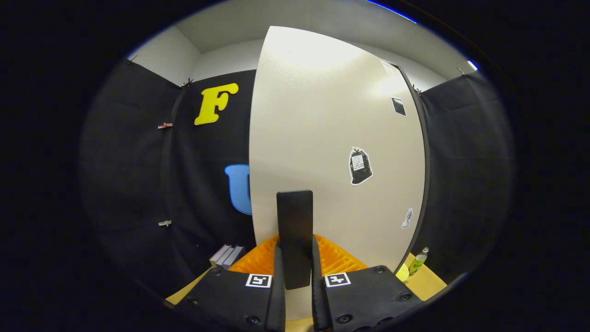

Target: Open the shoe cabinet door, grab the shoes and put them into the shoe cabinet, then close the shoe cabinet door.

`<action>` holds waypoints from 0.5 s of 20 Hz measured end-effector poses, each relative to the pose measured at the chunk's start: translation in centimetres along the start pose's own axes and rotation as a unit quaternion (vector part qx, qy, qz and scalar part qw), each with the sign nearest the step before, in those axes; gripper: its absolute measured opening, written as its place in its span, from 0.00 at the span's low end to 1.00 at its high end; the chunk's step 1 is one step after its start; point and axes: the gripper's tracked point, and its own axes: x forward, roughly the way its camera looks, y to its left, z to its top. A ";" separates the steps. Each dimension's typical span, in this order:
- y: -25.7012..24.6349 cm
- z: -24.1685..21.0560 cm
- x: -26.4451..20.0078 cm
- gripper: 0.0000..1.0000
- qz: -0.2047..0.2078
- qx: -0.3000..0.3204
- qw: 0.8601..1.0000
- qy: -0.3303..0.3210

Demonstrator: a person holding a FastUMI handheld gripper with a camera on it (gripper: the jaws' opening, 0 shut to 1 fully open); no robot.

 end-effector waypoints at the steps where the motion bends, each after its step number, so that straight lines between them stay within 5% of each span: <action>1: -0.8 -0.1 -1.2 0.27 0.005 0.001 1.000 0.000; 10: -6.2 0.1 -9.5 0.26 0.051 0.013 0.999 0.014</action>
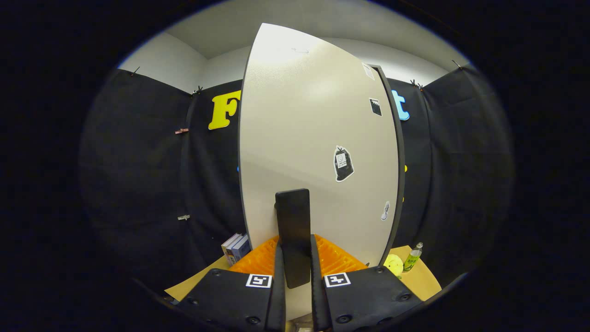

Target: Open the shoe cabinet door, grab the shoes and put them into the shoe cabinet, then close the shoe cabinet door.

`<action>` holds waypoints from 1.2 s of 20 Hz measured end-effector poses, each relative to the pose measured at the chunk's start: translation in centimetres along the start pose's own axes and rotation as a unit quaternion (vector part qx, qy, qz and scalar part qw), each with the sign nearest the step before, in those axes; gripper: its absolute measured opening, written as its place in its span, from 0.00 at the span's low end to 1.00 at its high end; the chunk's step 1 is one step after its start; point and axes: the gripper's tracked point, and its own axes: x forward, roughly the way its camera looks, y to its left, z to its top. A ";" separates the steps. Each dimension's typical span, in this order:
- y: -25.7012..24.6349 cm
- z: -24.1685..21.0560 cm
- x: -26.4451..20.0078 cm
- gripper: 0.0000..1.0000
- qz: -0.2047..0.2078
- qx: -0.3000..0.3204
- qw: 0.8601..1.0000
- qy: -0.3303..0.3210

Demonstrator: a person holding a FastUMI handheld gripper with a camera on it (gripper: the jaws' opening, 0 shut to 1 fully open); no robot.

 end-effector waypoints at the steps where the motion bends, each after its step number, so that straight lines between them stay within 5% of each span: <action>1: -0.4 0.1 -0.7 0.26 0.003 0.001 1.000 0.001; 8: -5.1 0.5 -5.5 0.26 0.000 0.006 1.000 0.000; 24: -13.5 2.5 -15.6 0.23 -0.103 -0.020 0.994 -0.035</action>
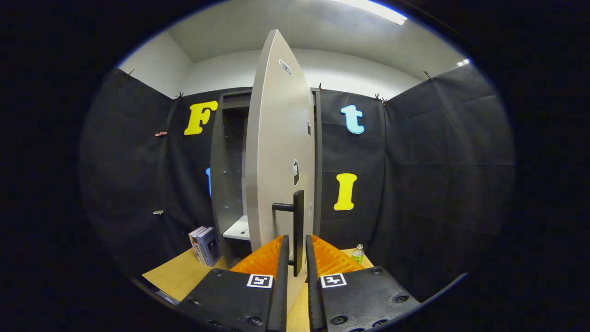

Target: Open the shoe cabinet door, grab the shoes and put them into the shoe cabinet, then close the shoe cabinet door.

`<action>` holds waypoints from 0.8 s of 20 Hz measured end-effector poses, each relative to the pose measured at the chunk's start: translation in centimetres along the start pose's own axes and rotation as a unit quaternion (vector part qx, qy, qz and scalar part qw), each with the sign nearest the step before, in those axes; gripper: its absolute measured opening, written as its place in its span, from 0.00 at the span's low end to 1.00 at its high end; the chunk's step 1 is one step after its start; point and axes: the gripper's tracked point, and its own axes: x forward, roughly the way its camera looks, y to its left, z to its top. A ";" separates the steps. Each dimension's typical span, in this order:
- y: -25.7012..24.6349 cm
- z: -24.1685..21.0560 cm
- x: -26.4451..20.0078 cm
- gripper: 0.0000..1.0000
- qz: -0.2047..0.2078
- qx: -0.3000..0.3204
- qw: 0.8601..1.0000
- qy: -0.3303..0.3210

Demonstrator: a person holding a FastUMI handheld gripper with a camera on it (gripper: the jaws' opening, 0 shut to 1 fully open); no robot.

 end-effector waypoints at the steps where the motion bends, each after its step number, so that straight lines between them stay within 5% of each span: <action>1: -0.5 0.1 -0.5 0.23 -0.006 0.002 1.000 -0.002; 7: -0.7 -0.4 -2.6 0.23 -0.020 -0.015 1.000 -0.008; 16: 6.0 -8.3 -1.4 0.23 0.047 -0.004 0.996 0.075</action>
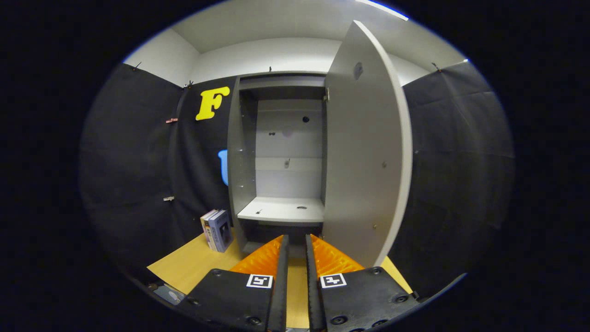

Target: Open the shoe cabinet door, grab the shoes and put them into the shoe cabinet, then close the shoe cabinet door.

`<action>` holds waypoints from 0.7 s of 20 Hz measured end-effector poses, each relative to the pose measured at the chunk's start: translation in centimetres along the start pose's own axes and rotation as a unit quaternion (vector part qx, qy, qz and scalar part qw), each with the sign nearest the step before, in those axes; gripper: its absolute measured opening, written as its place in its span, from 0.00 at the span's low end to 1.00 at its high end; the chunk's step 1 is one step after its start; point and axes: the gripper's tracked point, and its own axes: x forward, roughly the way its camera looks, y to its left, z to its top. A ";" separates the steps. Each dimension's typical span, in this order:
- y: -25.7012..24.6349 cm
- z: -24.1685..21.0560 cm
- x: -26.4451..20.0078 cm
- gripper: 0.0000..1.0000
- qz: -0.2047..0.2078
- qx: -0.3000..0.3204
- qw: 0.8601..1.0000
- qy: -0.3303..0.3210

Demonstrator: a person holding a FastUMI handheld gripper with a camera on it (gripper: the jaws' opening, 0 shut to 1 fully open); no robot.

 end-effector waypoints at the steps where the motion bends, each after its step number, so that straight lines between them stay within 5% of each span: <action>1: 0.8 -1.3 0.7 0.23 0.007 0.005 1.000 0.015; 14: 10.5 -22.6 9.3 0.23 0.013 0.018 0.977 0.214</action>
